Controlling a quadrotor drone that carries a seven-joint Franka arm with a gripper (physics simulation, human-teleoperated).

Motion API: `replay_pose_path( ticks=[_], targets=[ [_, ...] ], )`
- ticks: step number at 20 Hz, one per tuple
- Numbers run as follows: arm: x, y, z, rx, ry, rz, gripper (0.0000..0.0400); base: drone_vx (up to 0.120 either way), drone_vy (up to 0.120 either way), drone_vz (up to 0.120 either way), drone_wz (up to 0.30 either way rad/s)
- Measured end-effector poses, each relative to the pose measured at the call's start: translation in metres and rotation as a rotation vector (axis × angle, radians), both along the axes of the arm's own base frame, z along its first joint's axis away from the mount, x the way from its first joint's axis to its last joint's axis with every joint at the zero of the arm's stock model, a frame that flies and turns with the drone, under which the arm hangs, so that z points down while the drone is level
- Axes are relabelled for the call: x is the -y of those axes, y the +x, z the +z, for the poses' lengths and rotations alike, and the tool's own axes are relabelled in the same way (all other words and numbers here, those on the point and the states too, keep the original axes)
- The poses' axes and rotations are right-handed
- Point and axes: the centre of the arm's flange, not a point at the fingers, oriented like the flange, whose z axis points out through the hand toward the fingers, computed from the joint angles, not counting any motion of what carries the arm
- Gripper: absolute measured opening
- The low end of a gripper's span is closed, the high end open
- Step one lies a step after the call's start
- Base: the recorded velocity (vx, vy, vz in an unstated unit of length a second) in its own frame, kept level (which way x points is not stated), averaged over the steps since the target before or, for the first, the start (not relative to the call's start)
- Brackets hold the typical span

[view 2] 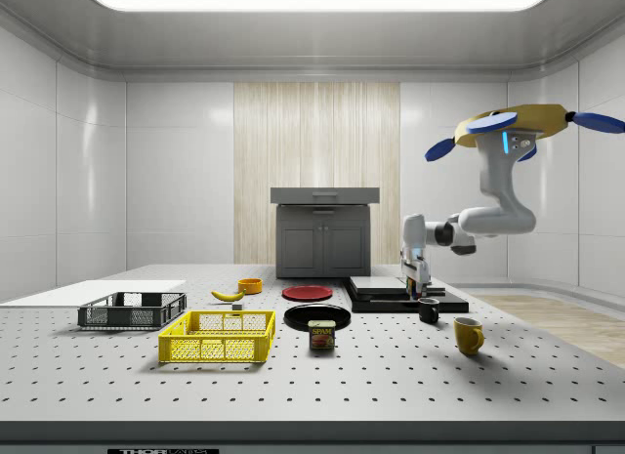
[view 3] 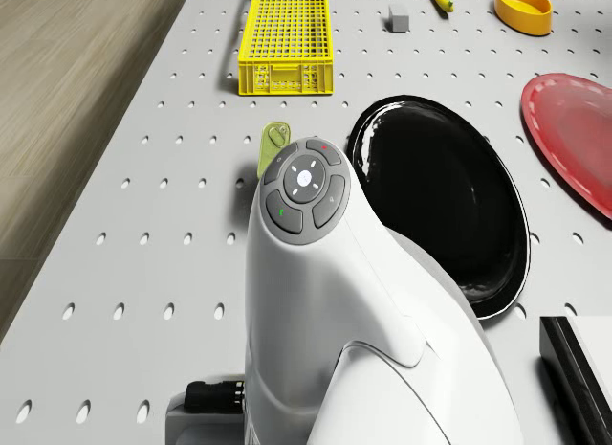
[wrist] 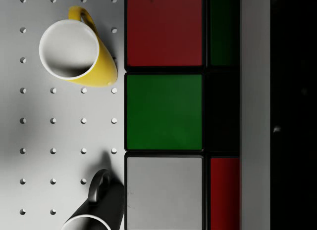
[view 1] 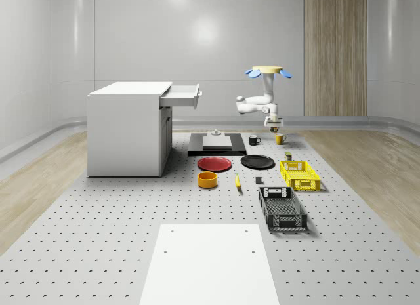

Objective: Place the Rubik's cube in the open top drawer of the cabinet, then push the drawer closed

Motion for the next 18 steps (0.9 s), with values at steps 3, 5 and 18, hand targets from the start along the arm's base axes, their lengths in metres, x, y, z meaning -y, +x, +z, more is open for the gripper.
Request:
replay_pose_path(
  ticks=[3, 5, 18],
  targets=[
    [0.0, 0.0, -0.0002, 0.0, 0.0, 0.0, 0.0325, -0.12, -0.067, 0.12, 0.0],
    [0.0, 0.0, -0.0002, 0.0, 0.0, 0.0, 0.0325, -0.12, -0.12, 0.12, 0.0],
    [0.0, 0.0, -0.0004, 0.0, 0.0, 0.0, 0.0325, -0.12, -0.12, 0.12, 0.0]
  ],
)
